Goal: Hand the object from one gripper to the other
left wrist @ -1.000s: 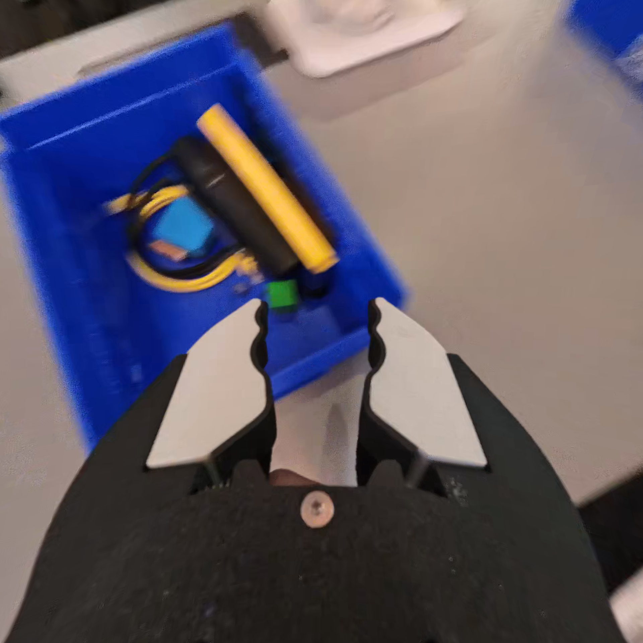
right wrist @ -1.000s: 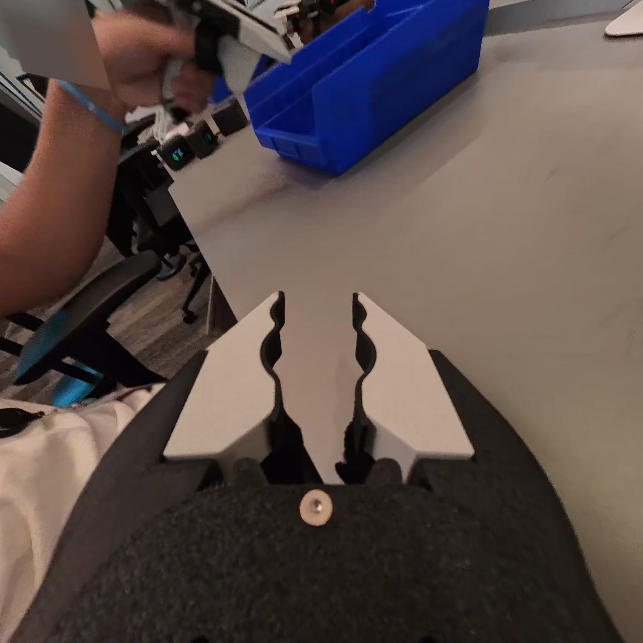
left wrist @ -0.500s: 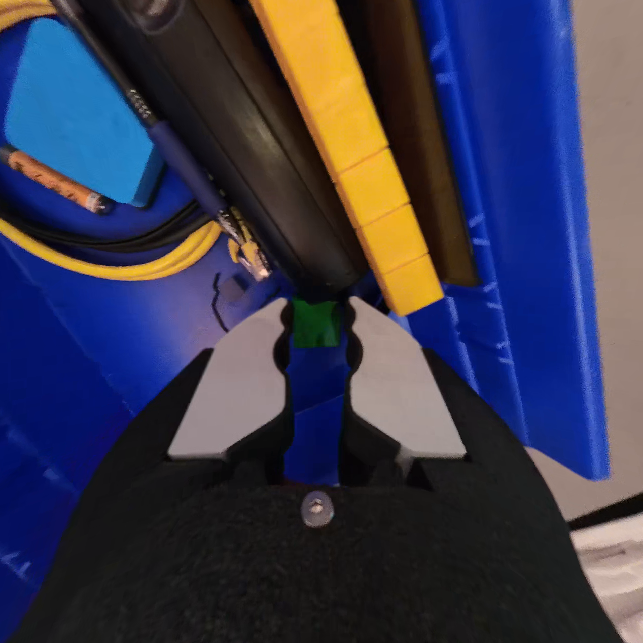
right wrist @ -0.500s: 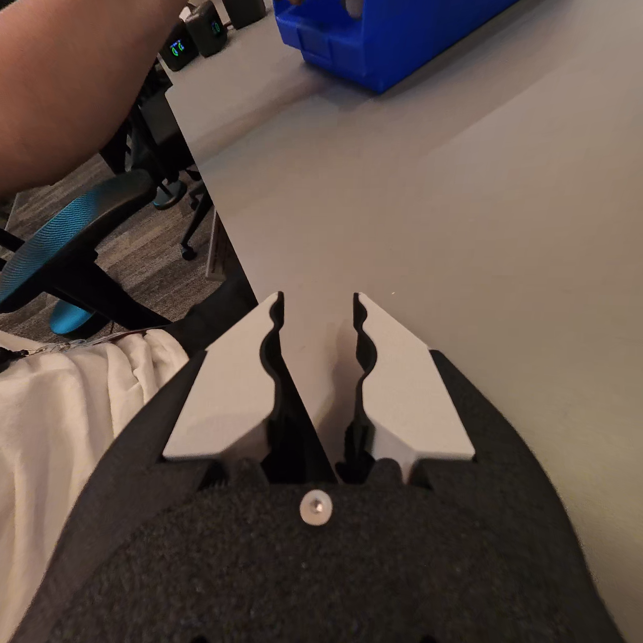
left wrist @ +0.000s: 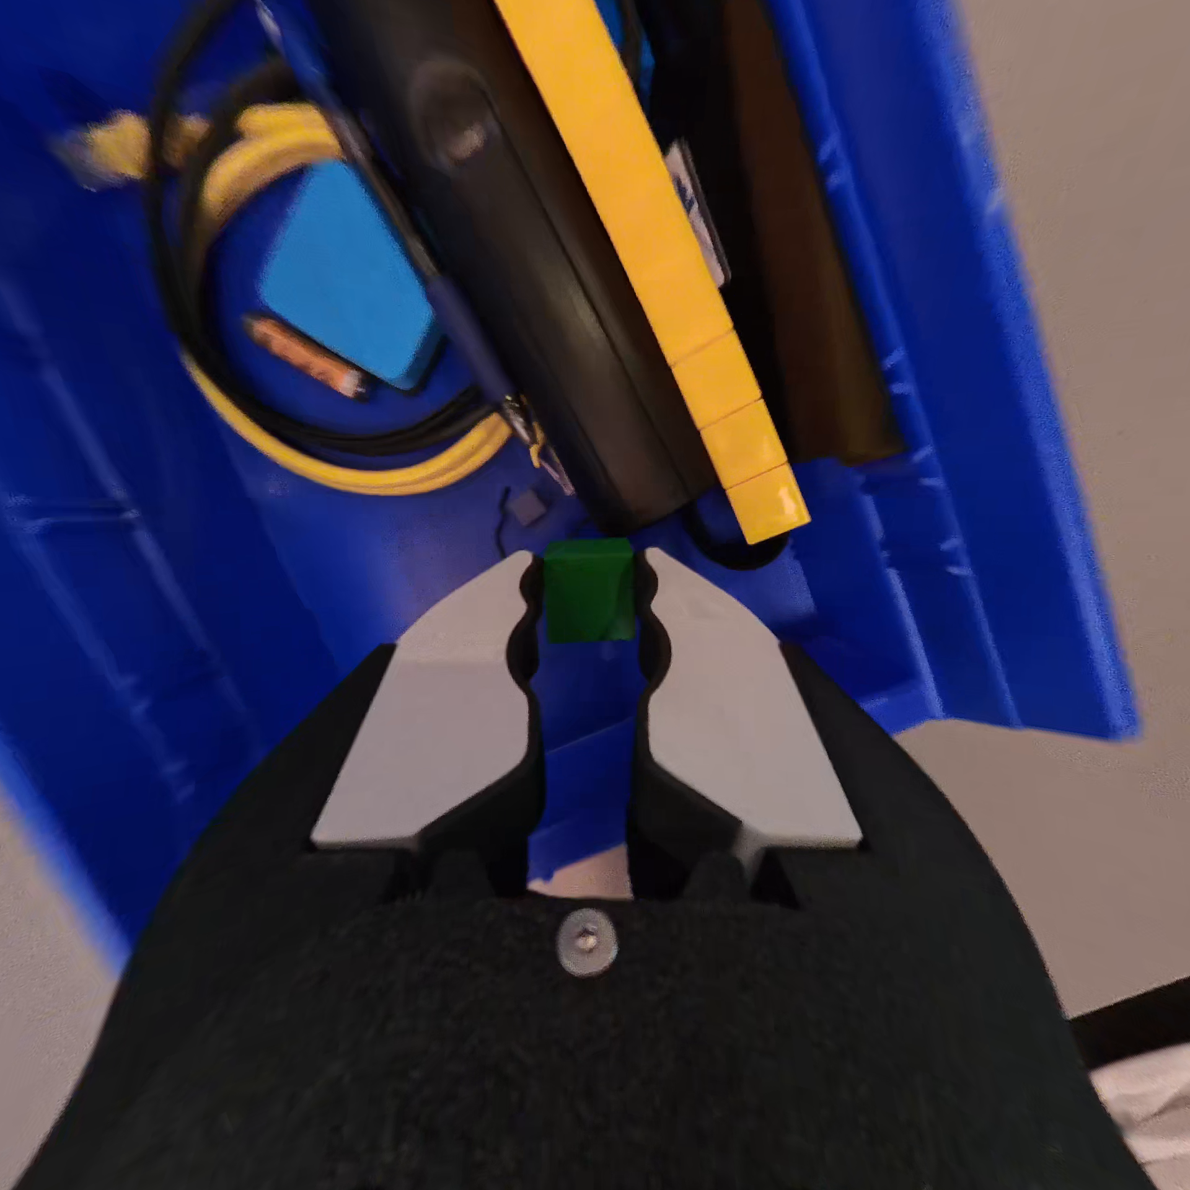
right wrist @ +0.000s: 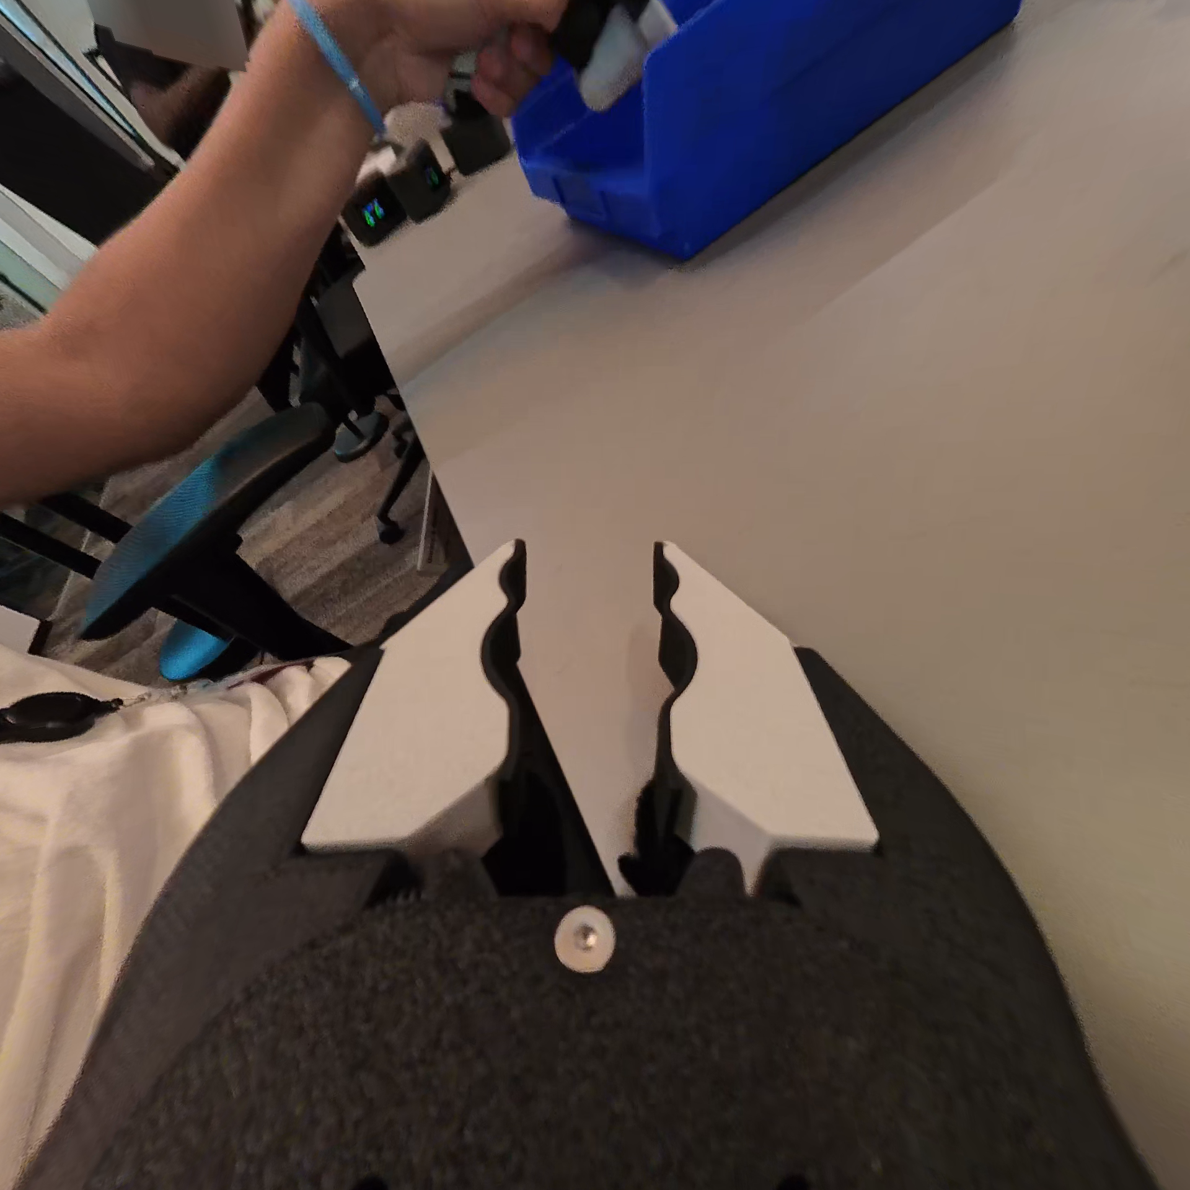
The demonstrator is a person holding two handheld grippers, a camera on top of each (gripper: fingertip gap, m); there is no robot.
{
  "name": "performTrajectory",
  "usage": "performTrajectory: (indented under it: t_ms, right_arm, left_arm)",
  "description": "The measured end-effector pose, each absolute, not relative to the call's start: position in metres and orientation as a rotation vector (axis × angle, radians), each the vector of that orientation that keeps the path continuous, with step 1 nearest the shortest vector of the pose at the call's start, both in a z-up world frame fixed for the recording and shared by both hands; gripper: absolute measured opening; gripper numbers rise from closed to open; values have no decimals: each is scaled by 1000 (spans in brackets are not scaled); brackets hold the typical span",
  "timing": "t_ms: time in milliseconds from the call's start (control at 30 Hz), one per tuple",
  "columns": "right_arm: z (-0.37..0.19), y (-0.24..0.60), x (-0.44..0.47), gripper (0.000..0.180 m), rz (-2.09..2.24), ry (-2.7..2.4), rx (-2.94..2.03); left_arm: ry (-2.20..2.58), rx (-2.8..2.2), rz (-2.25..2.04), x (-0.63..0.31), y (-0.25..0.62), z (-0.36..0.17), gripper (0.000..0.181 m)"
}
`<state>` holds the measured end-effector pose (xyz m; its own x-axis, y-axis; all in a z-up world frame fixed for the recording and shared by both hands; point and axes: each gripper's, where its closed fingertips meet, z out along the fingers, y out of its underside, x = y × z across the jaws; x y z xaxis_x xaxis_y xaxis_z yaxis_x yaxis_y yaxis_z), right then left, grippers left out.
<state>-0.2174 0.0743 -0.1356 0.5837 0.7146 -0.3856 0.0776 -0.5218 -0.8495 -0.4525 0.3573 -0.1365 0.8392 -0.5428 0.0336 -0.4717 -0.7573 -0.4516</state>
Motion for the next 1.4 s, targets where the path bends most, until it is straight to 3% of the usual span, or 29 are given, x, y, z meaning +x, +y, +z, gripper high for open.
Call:
performTrajectory:
  t_ms: [33,133,267,400,533,633,733,933,1000,1200,1333,1400]
  right_arm:
    - [-132,78,-215,39,975,-612,-1955]
    - [-114,97,-209,39,1052,-534,-1881]
    - [-73,128,-223,39,1267,-462,-1715]
    - [-34,154,-248,40,1510,-422,-1521]
    - [-24,151,-261,46,1680,-436,-1439]
    - [-21,147,-251,46,1669,-413,-1391]
    - [-24,145,-241,28,1629,-424,-1412]
    - [-45,154,-232,27,1427,-435,-1517]
    - [-52,164,-222,27,1336,-407,-1567]
    - [-44,174,-202,26,2010,121,-1461]
    - [-51,170,-226,26,2246,305,-1410]
    - [-51,168,-233,26,2281,329,-1400]
  left_arm:
    - [717,-2538,-259,-455,356,-120,27]
    - [645,-2338,-535,-442,338,-61,26]
    - [705,-1926,-1313,-368,271,8,26]
    - [767,-1651,-1786,-298,203,11,26]
    - [787,-1578,-1962,-255,166,3,25]
    - [872,-1621,-1906,-233,151,-12,26]
    - [897,-1624,-1888,-223,145,-15,26]
    - [904,-1642,-1662,-219,153,-32,26]
    - [937,-1589,-1485,-224,159,-35,42]
    - [1147,-1406,-686,-225,167,-53,78]
    - [1190,-1327,-400,-214,166,-59,79]
    - [1169,-1302,-311,-215,168,-59,67]
